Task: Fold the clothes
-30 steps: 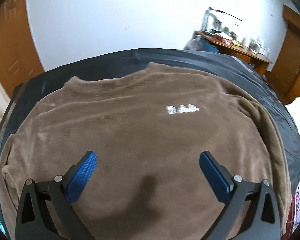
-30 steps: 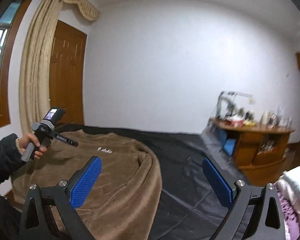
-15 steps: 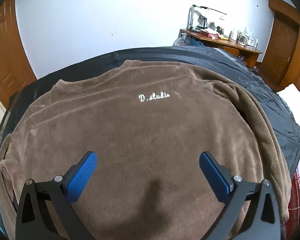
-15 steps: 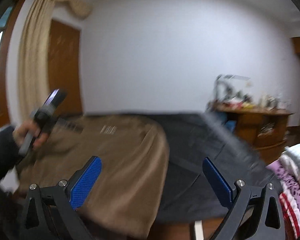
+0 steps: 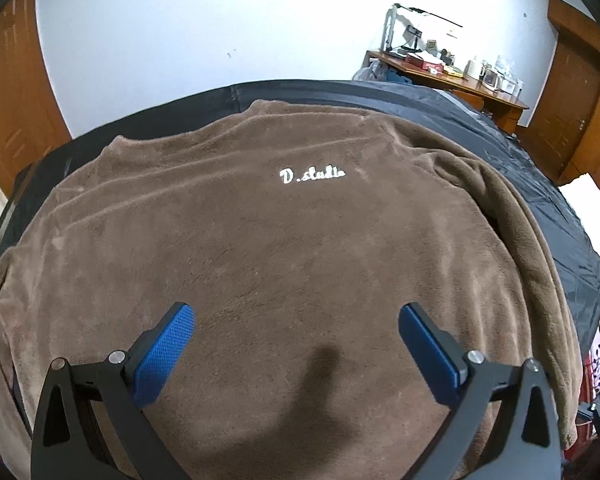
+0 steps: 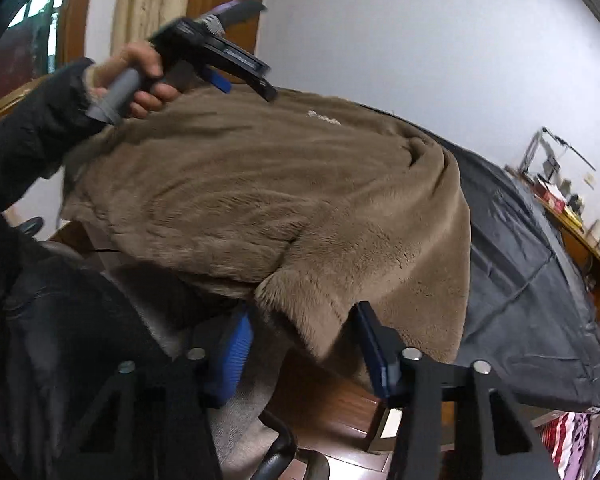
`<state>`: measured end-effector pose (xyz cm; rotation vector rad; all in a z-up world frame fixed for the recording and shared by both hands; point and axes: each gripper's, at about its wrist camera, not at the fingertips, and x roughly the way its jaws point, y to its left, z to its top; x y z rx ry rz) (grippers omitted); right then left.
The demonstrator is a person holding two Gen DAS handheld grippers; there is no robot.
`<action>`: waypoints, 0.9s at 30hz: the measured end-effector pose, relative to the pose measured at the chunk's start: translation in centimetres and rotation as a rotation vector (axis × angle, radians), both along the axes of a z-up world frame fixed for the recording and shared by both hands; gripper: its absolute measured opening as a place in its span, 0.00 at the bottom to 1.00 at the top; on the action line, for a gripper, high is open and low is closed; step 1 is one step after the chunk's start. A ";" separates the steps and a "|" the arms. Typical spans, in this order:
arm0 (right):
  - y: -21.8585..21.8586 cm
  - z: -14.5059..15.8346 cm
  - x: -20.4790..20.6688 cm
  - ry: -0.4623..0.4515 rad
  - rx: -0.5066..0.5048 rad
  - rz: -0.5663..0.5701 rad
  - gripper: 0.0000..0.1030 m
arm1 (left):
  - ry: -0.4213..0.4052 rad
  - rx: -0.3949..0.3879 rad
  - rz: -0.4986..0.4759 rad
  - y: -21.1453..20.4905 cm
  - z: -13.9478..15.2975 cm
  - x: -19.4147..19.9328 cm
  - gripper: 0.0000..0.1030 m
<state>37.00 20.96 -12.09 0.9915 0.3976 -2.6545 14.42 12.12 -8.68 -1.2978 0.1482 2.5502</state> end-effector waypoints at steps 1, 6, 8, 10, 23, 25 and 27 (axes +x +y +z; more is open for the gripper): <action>0.2 0.0 -0.3 0.001 -0.005 -0.010 0.39 | -0.005 0.003 0.004 -0.3 -0.2 -0.1 1.00; 2.6 3.2 -0.7 0.076 -0.062 -0.090 0.18 | -0.033 0.023 0.032 -1.5 -0.9 -1.0 1.00; 4.4 4.8 -0.9 0.127 -0.087 -0.158 0.17 | -0.043 0.030 0.038 -1.7 -1.3 -1.4 1.00; 6.1 6.4 -1.4 0.187 -0.085 -0.240 0.16 | -0.052 0.037 0.043 -1.8 -1.6 -1.8 1.00; 17.5 14.5 -5.2 0.494 -0.055 -0.709 0.16 | -0.100 0.037 0.035 -2.4 -4.2 -3.3 1.00; 18.8 14.4 -6.0 0.479 -0.071 -0.744 0.16 | -0.096 0.032 0.033 -2.4 -4.4 -3.4 1.00; 19.9 14.0 -6.7 0.471 -0.075 -0.786 0.16 | -0.087 0.021 0.027 -2.3 -4.5 -3.4 1.00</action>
